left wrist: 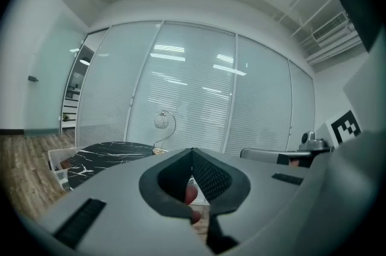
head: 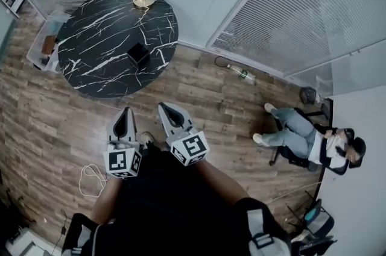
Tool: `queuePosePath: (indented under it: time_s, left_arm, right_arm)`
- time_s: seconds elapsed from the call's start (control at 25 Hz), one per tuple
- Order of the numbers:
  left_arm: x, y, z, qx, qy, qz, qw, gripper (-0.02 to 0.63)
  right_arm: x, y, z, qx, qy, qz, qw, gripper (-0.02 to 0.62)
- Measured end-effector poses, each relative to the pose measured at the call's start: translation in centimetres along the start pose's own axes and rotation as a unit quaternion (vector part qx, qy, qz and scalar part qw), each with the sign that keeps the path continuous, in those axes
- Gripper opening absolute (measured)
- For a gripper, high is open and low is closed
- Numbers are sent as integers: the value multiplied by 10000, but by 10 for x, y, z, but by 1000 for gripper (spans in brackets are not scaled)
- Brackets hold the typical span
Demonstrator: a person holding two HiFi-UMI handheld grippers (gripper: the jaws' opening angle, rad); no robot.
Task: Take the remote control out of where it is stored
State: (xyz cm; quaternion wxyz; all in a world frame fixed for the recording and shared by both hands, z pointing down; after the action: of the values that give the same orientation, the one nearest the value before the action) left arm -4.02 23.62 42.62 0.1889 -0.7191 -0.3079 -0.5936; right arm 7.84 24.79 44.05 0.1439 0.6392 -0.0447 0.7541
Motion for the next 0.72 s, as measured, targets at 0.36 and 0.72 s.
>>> queuePosePath:
  time_s: [0.36, 0.72]
  left_arm:
    - [-3, -21, -28, 243, 13, -3, 9997, -3]
    - [-6, -14, -39, 248, -69, 40, 9997, -3]
  right_arm:
    - [1, 3, -23, 402, 7, 88, 9992, -5]
    - [1, 17, -22, 488, -6, 26, 9988, -5]
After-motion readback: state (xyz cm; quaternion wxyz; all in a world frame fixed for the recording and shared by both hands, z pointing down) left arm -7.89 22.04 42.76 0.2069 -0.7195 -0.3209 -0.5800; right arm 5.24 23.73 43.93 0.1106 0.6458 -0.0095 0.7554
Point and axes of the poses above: the fingertips, and each gripper's own axes: y forward along the fingers, z to its right, x out of its underside, the point moved 2 cm from there along -y, backward along the fingers, and after that the axes turned 12 degrees about x, right-handed, at the moved point
